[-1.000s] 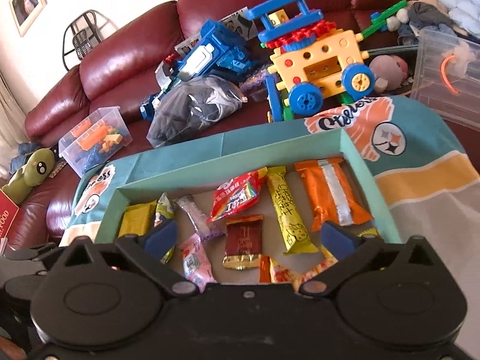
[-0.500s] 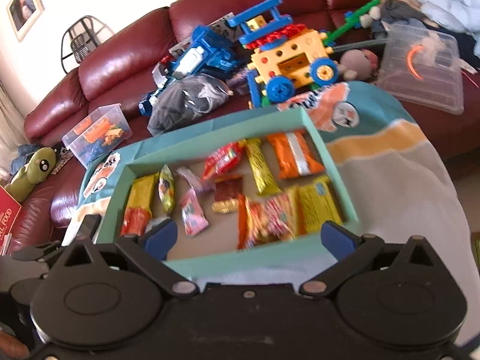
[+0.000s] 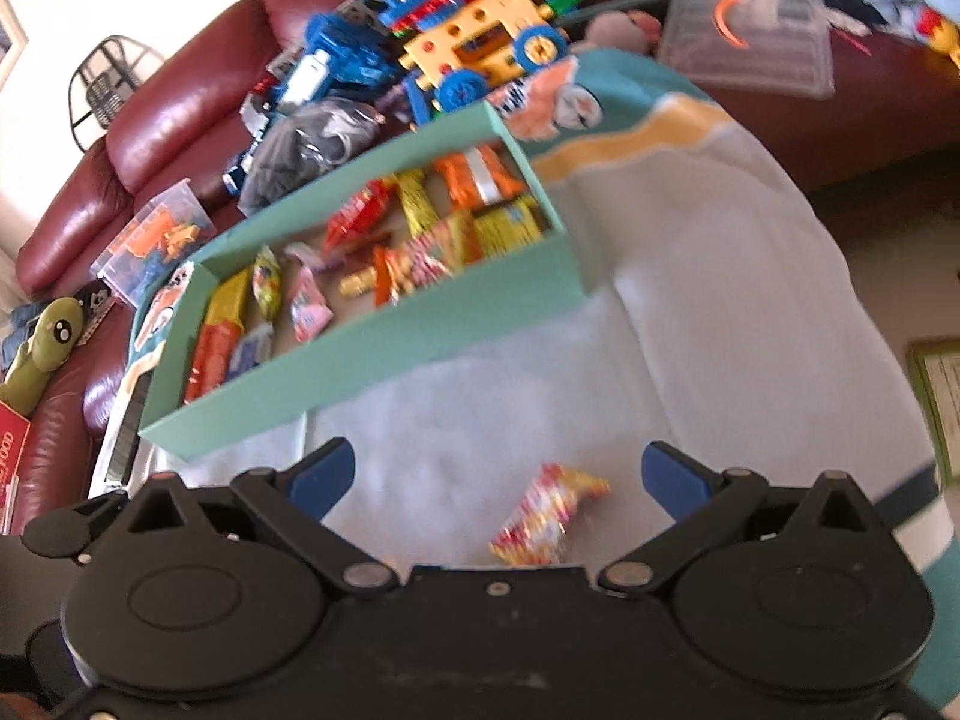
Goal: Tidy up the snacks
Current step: 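Move left gripper to the yellow candy pack while right approaches floral-wrapped candy, then grasp the yellow candy pack with left gripper while right grasps floral-wrapped candy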
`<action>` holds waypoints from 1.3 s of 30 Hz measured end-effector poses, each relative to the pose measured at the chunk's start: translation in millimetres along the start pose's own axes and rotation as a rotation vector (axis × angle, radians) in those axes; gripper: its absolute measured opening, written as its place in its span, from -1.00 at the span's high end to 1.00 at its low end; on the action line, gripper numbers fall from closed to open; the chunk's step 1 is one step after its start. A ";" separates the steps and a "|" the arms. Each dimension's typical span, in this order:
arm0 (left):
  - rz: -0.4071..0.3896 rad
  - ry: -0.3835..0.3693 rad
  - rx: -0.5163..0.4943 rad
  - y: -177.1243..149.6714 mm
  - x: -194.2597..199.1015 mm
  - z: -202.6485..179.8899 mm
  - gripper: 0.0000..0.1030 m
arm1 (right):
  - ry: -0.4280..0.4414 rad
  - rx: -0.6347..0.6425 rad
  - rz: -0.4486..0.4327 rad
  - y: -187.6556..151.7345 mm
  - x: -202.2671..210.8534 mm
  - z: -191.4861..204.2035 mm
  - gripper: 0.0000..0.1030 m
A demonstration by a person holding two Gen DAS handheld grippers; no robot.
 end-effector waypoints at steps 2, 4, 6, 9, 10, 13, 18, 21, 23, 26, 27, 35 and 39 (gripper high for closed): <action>0.010 -0.005 -0.018 -4.0 -3.6 -4.2 -1.00 | -0.002 -0.022 0.013 -7.8 0.8 -6.6 -0.98; 0.015 -0.008 -0.037 -5.8 -7.9 -7.4 -0.89 | -0.005 -0.036 0.024 -13.3 0.4 -10.9 -0.90; 0.019 -0.010 -0.058 -6.4 -12.6 -10.1 -0.75 | -0.007 -0.044 0.030 -18.2 0.2 -13.7 -0.75; 0.039 -0.037 -0.079 -7.7 -22.4 -17.3 -0.38 | -0.012 -0.046 0.036 -22.9 -1.3 -16.6 -0.51; 0.047 -0.048 -0.091 -8.7 -25.9 -20.1 0.08 | -0.010 -0.046 0.039 -24.1 -2.0 -16.4 -0.45; 0.045 -0.037 -0.087 -9.6 -32.4 -21.5 0.13 | -0.010 -0.036 0.041 -26.7 -4.5 -14.9 -0.14; 0.008 0.083 0.026 1.8 -37.6 17.2 0.13 | -0.023 -0.021 0.056 -28.7 -11.5 -13.7 0.02; 0.007 0.119 0.114 4.4 -37.8 45.0 0.12 | -0.046 -0.005 0.054 -28.0 -18.2 -11.9 0.02; 0.003 0.139 0.144 3.9 -35.4 57.8 0.11 | -0.059 0.015 0.056 -29.2 -24.2 -9.4 0.02; -0.006 0.161 0.170 1.9 -31.2 71.7 -0.05 | -0.103 0.137 0.029 -31.5 -29.6 0.6 0.34; -0.008 0.165 0.179 1.4 -30.7 74.1 -0.17 | -0.121 0.189 0.022 -33.5 -30.6 4.4 0.60; 0.006 0.156 0.143 -0.4 -40.9 66.3 -0.26 | -0.079 0.206 0.031 -35.6 -30.9 12.5 0.61; -0.010 0.130 0.102 4.0 -40.9 54.4 0.40 | -0.080 0.205 0.032 -36.2 -29.6 12.6 0.61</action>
Point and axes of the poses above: each gripper's, at about its wrist camera, not at the fingertips, and x roughly against the way its jaws point, z to its left, y to its top, the point moved 9 cm from there along -x, roughly the way its jaws point, and after that the axes turned 13 degrees about -z, right-handed, at the moved point
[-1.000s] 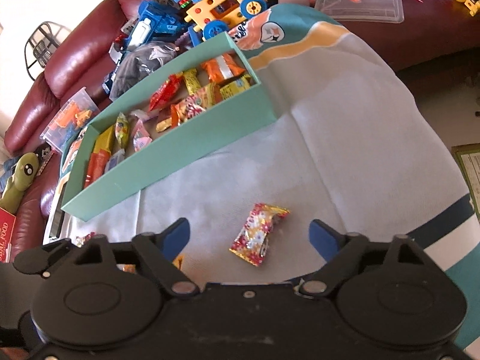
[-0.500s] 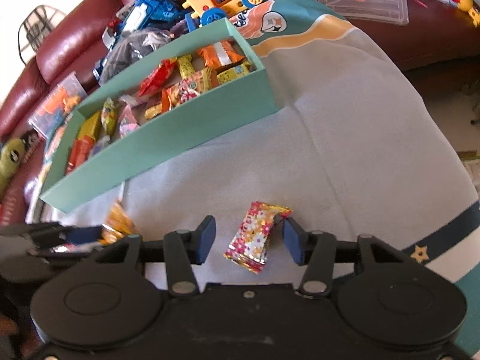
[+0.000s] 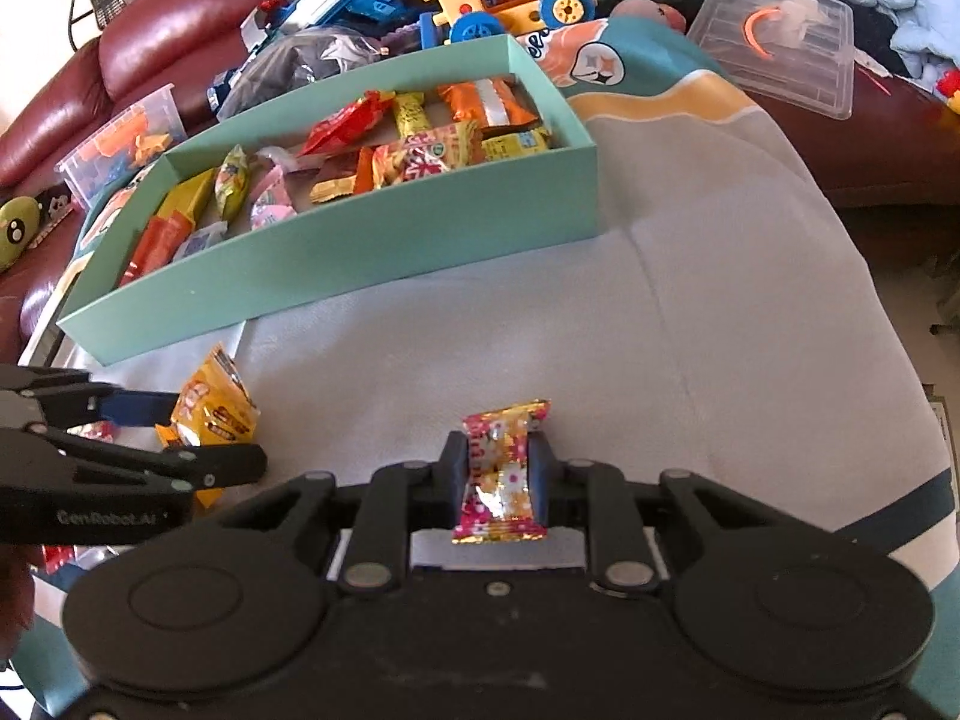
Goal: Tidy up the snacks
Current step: 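Grasp the yellow candy pack with left gripper while right grasps floral-wrapped candy, then lower both held candies into the teal tray and open both grippers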
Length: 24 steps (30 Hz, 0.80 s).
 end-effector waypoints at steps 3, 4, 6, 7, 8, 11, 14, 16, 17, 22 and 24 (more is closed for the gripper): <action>0.001 -0.005 0.037 0.4 5.6 4.2 0.42 | 0.031 -0.023 0.011 2.2 1.9 2.9 0.62; -0.001 0.004 0.047 1.0 8.6 7.7 0.42 | 0.040 -0.025 0.006 5.3 3.2 5.0 0.62; -0.011 0.002 0.081 4.3 17.0 15.6 0.42 | 0.057 -0.031 -0.010 13.4 5.8 10.0 0.62; -0.018 -0.002 0.099 6.9 22.6 19.7 0.42 | 0.069 -0.040 -0.021 19.2 8.1 12.4 0.62; -0.029 -0.001 0.115 10.5 29.2 24.7 0.42 | 0.080 -0.049 -0.030 24.3 9.6 14.2 0.62; -0.076 0.008 0.161 27.7 47.5 43.1 0.42 | 0.121 -0.077 -0.060 46.4 12.4 22.2 0.62; -0.149 0.014 0.223 54.5 65.0 66.0 0.42 | 0.165 -0.098 -0.089 71.9 11.6 31.5 0.62; -0.184 0.025 0.243 71.4 70.1 79.8 0.42 | 0.199 -0.114 -0.102 90.2 9.0 39.4 0.62; -0.195 0.036 0.246 78.8 70.4 85.9 0.42 | 0.213 -0.118 -0.112 100.0 7.1 44.2 0.62; -0.206 0.065 0.283 104.4 55.1 110.4 0.42 | 0.257 -0.109 -0.130 140.1 -15.3 68.2 0.62; -0.191 0.069 0.283 106.4 43.4 114.0 0.42 | 0.267 -0.116 -0.109 147.4 -30.2 76.3 0.62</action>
Point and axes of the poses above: each gripper's, at about its wrist camera, not at the fingertips, and x roughly against the way its jaws point, z to its left, y to its top, the point moved 9 cm from there along -x, roughly the way its jaws point, and after that the axes turned 13 degrees about -z, right-handed, at the moved point
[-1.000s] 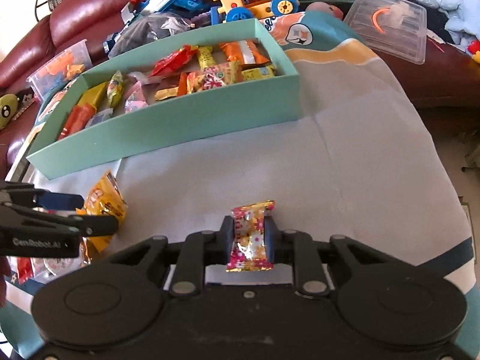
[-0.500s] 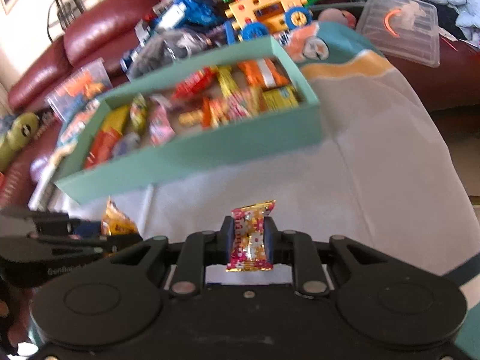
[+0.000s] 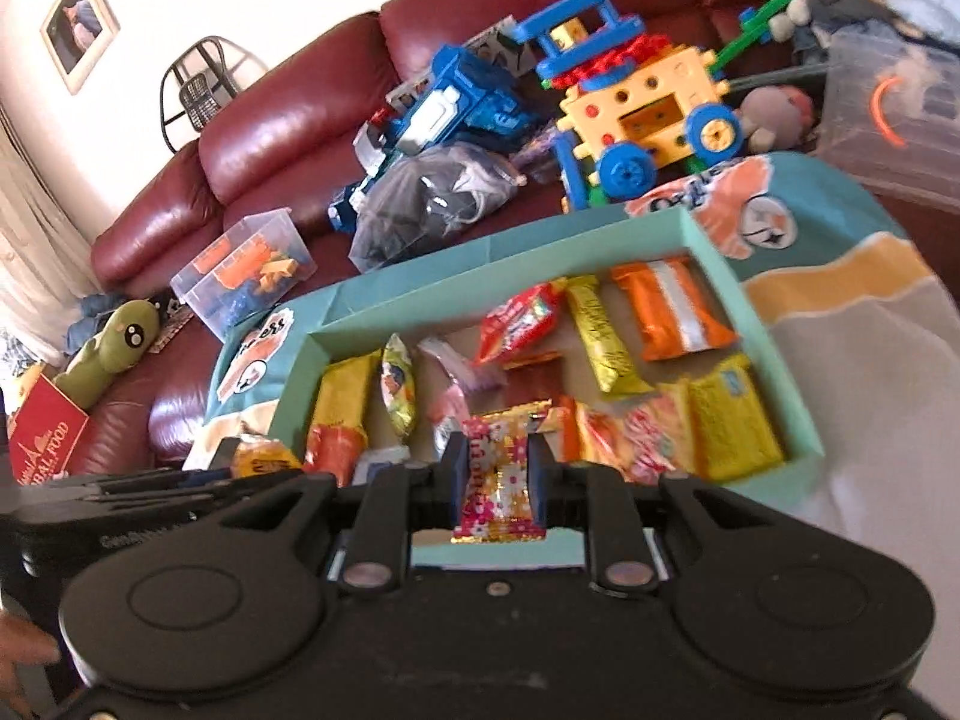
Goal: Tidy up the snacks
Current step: 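Lower both held candies into the teal tray and open both grippers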
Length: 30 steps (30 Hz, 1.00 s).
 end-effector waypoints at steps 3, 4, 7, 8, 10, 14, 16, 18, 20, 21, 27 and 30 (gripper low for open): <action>0.029 0.005 0.002 -6.0 -17.0 3.7 0.41 | -0.002 0.002 0.037 -2.4 -24.3 4.0 0.62; 0.037 0.007 0.002 -8.0 -22.7 5.4 0.41 | -0.003 0.003 0.045 -5.3 -28.6 4.7 0.62; 0.058 0.012 0.003 -13.3 -34.5 8.0 0.41 | 0.000 0.002 0.059 -11.7 -36.7 5.9 0.62; 0.060 0.013 0.000 -14.8 -37.0 8.4 0.41 | -0.001 0.003 0.063 -13.0 -40.0 5.6 0.62; 0.064 0.012 -0.006 -15.9 -41.1 8.2 0.41 | -0.002 0.003 0.071 -15.6 -44.6 4.2 0.62; 0.073 0.014 -0.011 -17.8 -47.7 8.2 0.41 | -0.006 -0.001 0.083 -19.2 -49.4 -2.0 0.61; 0.081 0.017 -0.018 -20.0 -52.2 7.1 0.37 | -0.007 -0.002 0.087 -20.2 -51.9 -3.5 0.61; 0.077 0.032 -0.031 -21.1 -53.5 6.1 -0.04 | -0.006 0.002 0.089 -20.8 -52.3 -3.2 0.42; 0.056 0.056 -0.037 -20.1 -51.9 7.6 -0.66 | -0.002 -0.004 0.080 -18.9 -51.2 -2.2 -0.12; 0.039 0.070 -0.039 -18.9 -49.7 8.7 -0.82 | 0.000 -0.007 0.073 -17.2 -49.8 -1.6 -0.40; 0.018 0.087 -0.030 -18.1 -31.2 11.3 -1.00 | 0.010 0.028 0.030 -9.1 -34.6 6.6 -0.80; 0.015 0.078 -0.022 -21.7 -18.6 8.8 -1.00 | 0.008 0.023 0.024 -9.0 -25.2 6.2 -0.90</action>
Point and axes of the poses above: each gripper's, at about its wrist camera, not at the fingertips, and x roughly against the way its jaws point, z to its left, y to its top, the point moved 9 cm from there along -x, roughly the way its jaws point, and after that the axes turned 13 degrees about -z, right-handed, at the moved point
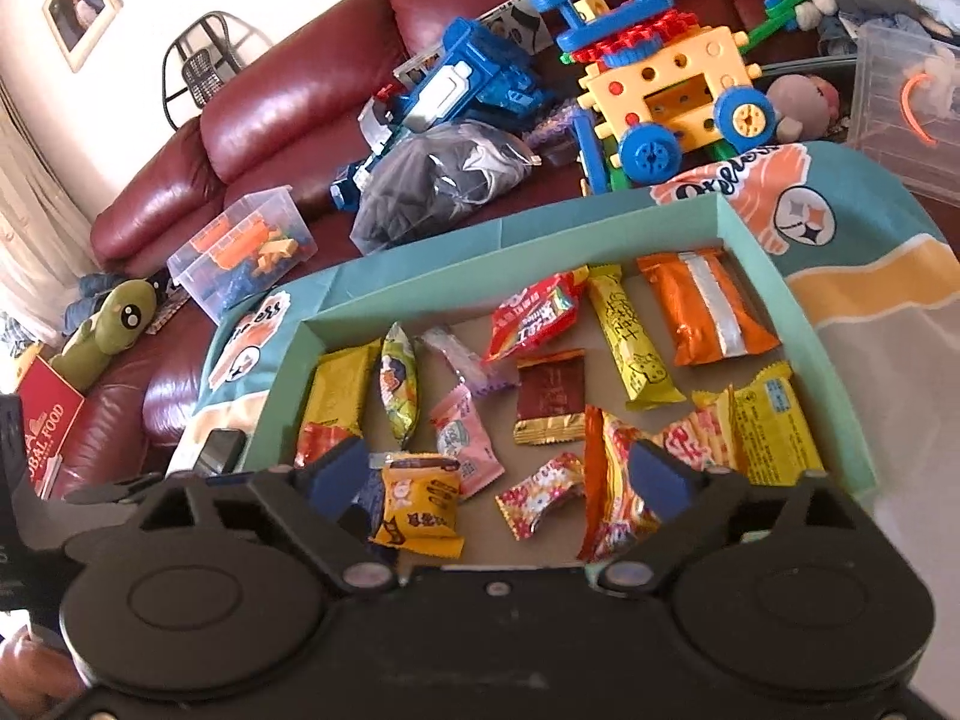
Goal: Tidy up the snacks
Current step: 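Lower both held candies into the teal tray and open both grippers, then move left gripper toward the remaining snacks while right grasps red foil wrapper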
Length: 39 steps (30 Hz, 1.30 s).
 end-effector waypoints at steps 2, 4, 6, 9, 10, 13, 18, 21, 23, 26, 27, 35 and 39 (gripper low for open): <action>0.002 -0.008 0.000 -4.6 8.1 -1.1 -1.00 | -0.005 -0.007 0.000 -2.1 7.5 -1.5 -0.90; 0.007 -0.013 -0.001 -11.1 17.1 -3.2 -1.00 | -0.011 -0.012 0.005 -5.7 14.9 -3.4 -0.90; 0.012 -0.018 -0.004 -17.5 25.0 -5.6 -1.00 | -0.017 -0.020 0.012 -11.0 23.8 -5.3 -0.90; 0.022 -0.026 -0.008 -28.1 36.5 -9.1 -1.00 | -0.022 -0.029 0.024 -18.8 34.6 -6.4 -0.93; 0.025 -0.029 -0.010 -31.8 40.3 -10.1 -1.00 | -0.024 -0.034 0.027 -21.9 39.4 -7.0 -0.96; 0.030 -0.034 -0.015 -40.7 51.2 -12.9 -1.00 | -0.028 -0.040 0.026 -28.4 53.3 -7.5 -1.00; 0.027 -0.040 -0.022 -51.0 70.6 -16.8 -1.00 | -0.042 -0.048 0.032 -38.2 73.9 -8.4 -1.00; 0.024 -0.046 -0.028 -57.0 81.2 -19.1 -1.00 | -0.049 -0.051 0.033 -44.7 86.7 -9.7 -1.00; 0.023 -0.049 -0.038 -62.3 88.0 -20.9 -1.00 | -0.054 -0.052 0.037 -49.4 94.8 -10.7 -1.00; 0.026 -0.056 -0.050 -73.6 97.9 -21.7 -1.00 | -0.061 -0.058 0.046 -59.6 107.5 -12.4 -1.00; 0.031 -0.058 -0.051 -79.4 101.0 -21.9 -1.00 | -0.065 -0.062 0.052 -64.2 111.4 -13.7 -1.00; 0.093 -0.071 -0.041 -119.8 108.1 -17.2 -1.00 | -0.123 -0.087 0.150 -108.9 135.2 -36.9 -1.00; 0.116 -0.064 -0.033 -133.2 108.2 -12.2 -1.00 | -0.142 -0.120 0.170 -123.0 145.2 -46.5 -1.00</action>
Point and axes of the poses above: each gripper's, at about its wrist camera, not at the fingertips, and x roughly against the way its jaws point, z to its left, y to its top, the point moved 9 cm from there along -x, roughly the way its jaws point, and after that the axes turned 13 degrees about -z, right-handed, at the moved point
